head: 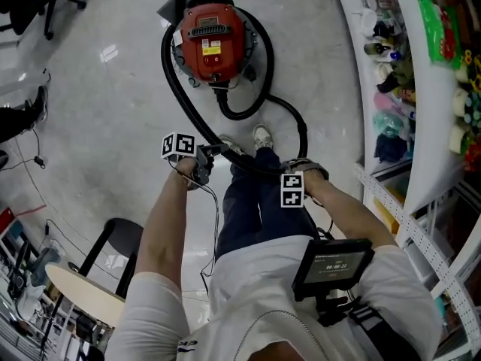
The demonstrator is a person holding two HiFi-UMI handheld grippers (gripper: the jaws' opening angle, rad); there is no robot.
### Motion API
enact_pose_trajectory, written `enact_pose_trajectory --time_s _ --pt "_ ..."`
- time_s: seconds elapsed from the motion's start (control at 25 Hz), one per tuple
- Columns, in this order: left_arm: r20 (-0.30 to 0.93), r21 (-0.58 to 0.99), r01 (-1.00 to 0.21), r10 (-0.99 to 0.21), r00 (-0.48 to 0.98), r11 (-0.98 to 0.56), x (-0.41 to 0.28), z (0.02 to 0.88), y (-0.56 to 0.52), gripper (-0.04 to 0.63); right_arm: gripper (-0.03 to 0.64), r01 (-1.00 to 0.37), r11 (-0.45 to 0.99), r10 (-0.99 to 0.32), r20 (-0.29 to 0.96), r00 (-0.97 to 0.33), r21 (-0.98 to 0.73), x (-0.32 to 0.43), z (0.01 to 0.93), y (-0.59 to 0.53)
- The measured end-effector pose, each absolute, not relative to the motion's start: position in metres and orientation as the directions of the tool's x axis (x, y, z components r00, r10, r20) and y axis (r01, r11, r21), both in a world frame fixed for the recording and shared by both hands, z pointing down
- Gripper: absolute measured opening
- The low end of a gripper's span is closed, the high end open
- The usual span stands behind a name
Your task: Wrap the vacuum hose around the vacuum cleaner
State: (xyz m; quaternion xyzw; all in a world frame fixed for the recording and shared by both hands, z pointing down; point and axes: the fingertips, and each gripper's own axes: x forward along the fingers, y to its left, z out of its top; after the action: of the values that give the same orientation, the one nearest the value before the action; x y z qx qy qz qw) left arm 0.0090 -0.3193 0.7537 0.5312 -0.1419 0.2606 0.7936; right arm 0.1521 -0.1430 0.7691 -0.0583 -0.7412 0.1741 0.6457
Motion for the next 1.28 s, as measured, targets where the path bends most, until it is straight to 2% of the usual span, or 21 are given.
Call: enact_pose_trajectory --time_s 0.24,0.6,0.8,1.04,1.08,1.2,1.28 --pt "0.459 0.785 -0.510 0.225 0.860 0.352 0.041 0.753 -0.327 0.167 0.137 -0.154 0.946 0.272 0.956 -0.111 -0.287 0.195 0.757 -0.159" --pt "0.395 0.818 -0.424 0.155 0.905 0.389 0.081 0.746 -0.348 0.167 0.123 -0.208 0.958 0.171 0.976 -0.133 -0.196 0.244 0.759 -0.186" --pt "0.369 0.843 -0.379 0.102 0.924 0.382 0.093 0.736 -0.361 0.166 0.124 -0.266 0.948 0.137 0.980 -0.148 -0.173 0.249 0.782 -0.199" --pt "0.373 0.861 -0.378 0.084 0.924 0.341 0.104 0.728 -0.374 0.163 0.127 -0.332 0.934 0.076 0.982 -0.172 -0.131 0.245 0.819 -0.218" --pt "0.372 0.863 -0.379 0.087 0.924 0.333 0.105 0.726 -0.376 0.163 0.137 -0.348 0.929 0.062 0.980 -0.187 -0.125 0.241 0.825 -0.223" --pt "0.360 0.870 -0.367 0.084 0.929 0.329 0.110 0.722 -0.380 0.161 0.263 -0.390 0.912 0.035 0.972 -0.232 -0.126 0.226 0.839 -0.235" --pt "0.361 0.872 -0.371 0.092 0.928 0.320 0.113 0.719 -0.381 0.161 0.268 -0.404 0.906 0.040 0.975 -0.219 -0.128 0.224 0.850 -0.238"
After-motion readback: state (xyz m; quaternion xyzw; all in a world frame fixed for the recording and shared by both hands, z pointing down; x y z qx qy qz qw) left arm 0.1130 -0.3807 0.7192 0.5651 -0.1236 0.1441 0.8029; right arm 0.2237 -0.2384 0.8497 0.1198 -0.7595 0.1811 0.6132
